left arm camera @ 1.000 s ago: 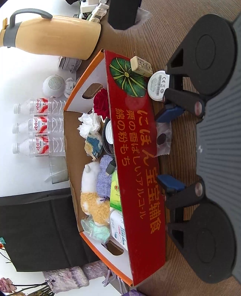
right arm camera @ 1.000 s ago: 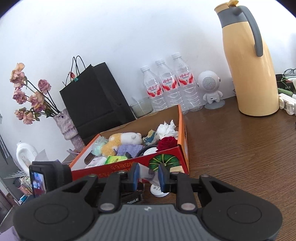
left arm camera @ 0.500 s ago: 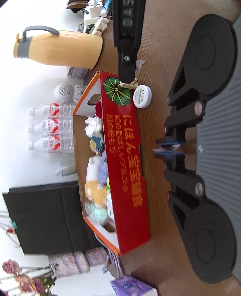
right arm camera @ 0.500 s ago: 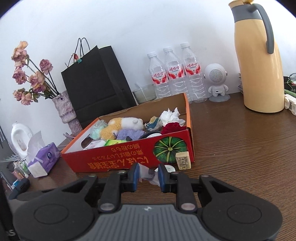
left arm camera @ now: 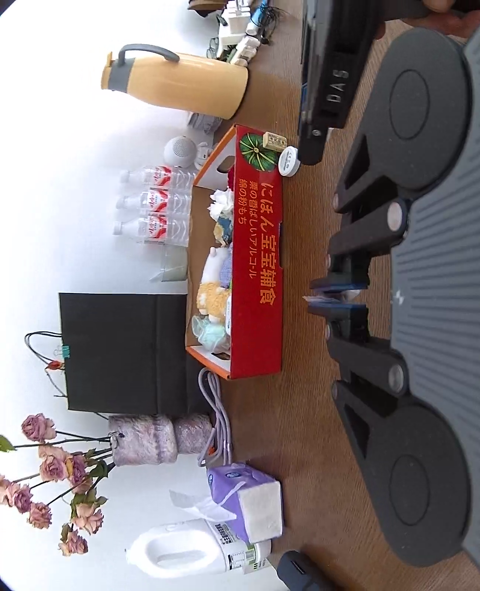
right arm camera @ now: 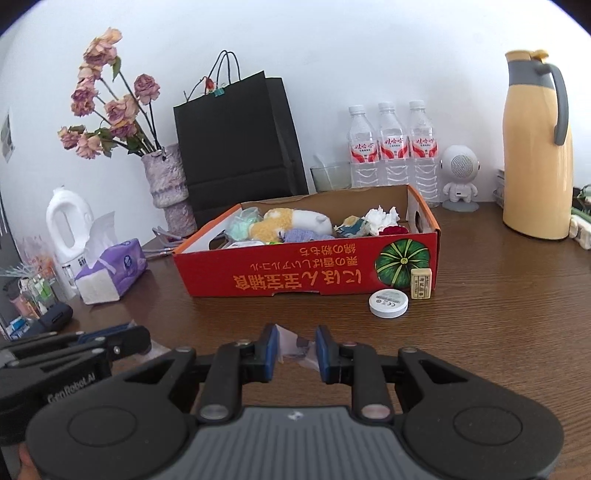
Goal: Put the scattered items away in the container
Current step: 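Carry the packet and wrapper into the box and open both tools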
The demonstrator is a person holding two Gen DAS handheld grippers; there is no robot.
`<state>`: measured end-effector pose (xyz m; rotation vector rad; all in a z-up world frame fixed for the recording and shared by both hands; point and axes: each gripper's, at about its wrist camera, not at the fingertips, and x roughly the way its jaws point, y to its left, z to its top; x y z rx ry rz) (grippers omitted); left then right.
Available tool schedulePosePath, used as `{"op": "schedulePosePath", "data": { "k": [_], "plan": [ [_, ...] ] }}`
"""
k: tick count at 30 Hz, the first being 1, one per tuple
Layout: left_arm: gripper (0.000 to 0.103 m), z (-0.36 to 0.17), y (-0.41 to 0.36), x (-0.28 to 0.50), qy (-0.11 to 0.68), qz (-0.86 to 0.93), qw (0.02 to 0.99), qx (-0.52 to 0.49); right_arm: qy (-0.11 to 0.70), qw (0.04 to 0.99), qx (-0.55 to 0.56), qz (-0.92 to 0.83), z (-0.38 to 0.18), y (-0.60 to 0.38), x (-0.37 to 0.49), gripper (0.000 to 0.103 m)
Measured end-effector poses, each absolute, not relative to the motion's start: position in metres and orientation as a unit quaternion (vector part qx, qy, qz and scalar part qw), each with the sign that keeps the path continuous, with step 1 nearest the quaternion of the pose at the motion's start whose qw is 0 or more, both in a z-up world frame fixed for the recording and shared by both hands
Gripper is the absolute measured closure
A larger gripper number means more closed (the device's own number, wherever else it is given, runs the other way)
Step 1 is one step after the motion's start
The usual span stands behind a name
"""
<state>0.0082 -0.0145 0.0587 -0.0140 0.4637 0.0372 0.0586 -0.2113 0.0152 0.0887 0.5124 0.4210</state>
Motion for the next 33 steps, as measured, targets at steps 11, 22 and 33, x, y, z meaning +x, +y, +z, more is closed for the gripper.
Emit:
{"op": "schedulePosePath", "data": {
  "k": [11, 22, 33],
  "plan": [
    [0.096, 0.076, 0.000, -0.040, 0.186, 0.011, 0.982, -0.030, 0.205, 0.961, -0.002, 0.186, 0.043, -0.210, -0.009, 0.082],
    [0.096, 0.108, 0.002, 0.026, 0.177, -0.031, 0.984, -0.014, 0.193, 0.962, 0.002, 0.191, 0.094, -0.229, 0.060, 0.082],
    [0.096, 0.144, 0.038, 0.242, 0.271, -0.053, 0.959, -0.067, 0.270, 0.937, -0.016, 0.220, 0.137, -0.198, 0.256, 0.082]
  ]
}}
